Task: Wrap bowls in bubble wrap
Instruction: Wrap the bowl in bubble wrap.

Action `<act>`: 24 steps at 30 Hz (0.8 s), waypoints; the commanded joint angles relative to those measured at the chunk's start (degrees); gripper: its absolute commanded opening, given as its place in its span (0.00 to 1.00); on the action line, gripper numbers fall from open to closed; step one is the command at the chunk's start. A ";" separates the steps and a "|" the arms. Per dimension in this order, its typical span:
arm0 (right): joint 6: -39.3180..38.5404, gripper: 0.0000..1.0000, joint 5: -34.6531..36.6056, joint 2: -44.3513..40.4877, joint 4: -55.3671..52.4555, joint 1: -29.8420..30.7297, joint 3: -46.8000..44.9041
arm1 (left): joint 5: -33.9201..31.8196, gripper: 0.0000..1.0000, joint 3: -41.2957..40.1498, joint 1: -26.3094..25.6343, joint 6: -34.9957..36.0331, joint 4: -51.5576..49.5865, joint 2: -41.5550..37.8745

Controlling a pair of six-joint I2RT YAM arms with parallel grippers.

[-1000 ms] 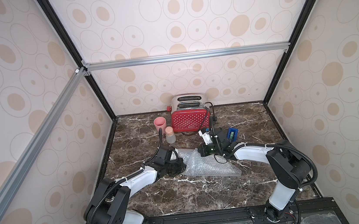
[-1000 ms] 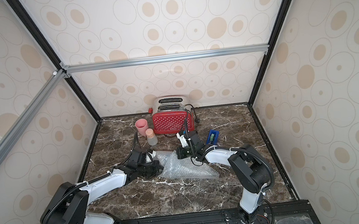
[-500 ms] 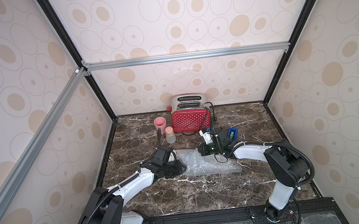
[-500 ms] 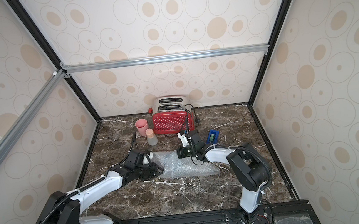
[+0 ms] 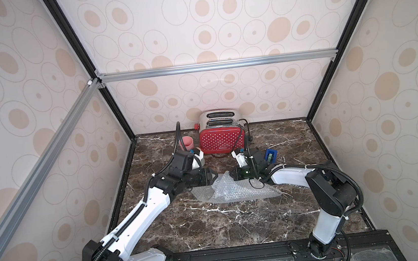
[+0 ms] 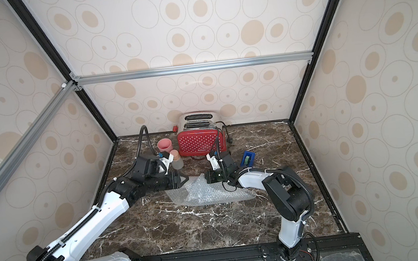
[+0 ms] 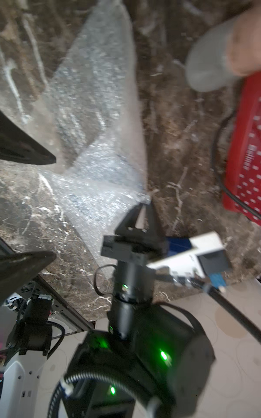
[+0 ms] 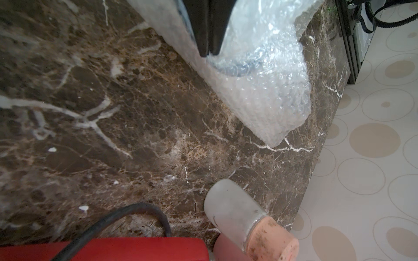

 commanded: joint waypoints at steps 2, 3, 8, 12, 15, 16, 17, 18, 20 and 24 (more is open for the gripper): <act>1.10 0.00 -1.67 1.36 1.61 -0.29 1.29 | -0.15 0.61 7.56 0.41 10.95 -3.37 11.96; 1.19 0.00 -1.84 1.32 1.60 -0.28 1.28 | 1.16 0.61 8.34 0.81 12.07 -2.33 14.36; 1.02 0.00 -2.39 0.74 0.93 -0.55 1.62 | 7.16 0.61 12.01 1.83 16.46 -0.30 22.56; 0.62 0.00 -2.45 0.09 0.56 -0.58 1.52 | 7.99 0.63 15.55 2.09 19.50 -2.10 26.38; 0.66 0.00 -2.66 -0.22 0.35 -0.64 1.39 | 9.79 0.62 16.64 3.00 20.42 -1.96 28.29; 0.67 0.00 -2.58 -0.28 0.25 -0.64 1.32 | 10.80 0.62 16.54 3.22 20.52 -1.50 28.85; 0.58 0.00 -2.57 -0.40 0.31 -0.68 1.31 | 12.06 0.60 16.33 3.30 20.90 -1.16 29.23; 0.50 0.00 -2.49 -0.37 0.27 -0.69 1.31 | 13.44 0.59 15.92 3.28 20.90 -0.23 29.51; 0.49 0.00 -2.40 -0.31 0.26 -0.71 1.34 | 16.14 0.56 15.40 3.37 21.06 0.63 30.32; 0.60 0.00 -2.55 -0.31 0.28 -0.78 1.29 | 16.09 0.53 16.14 3.35 22.50 -1.64 31.66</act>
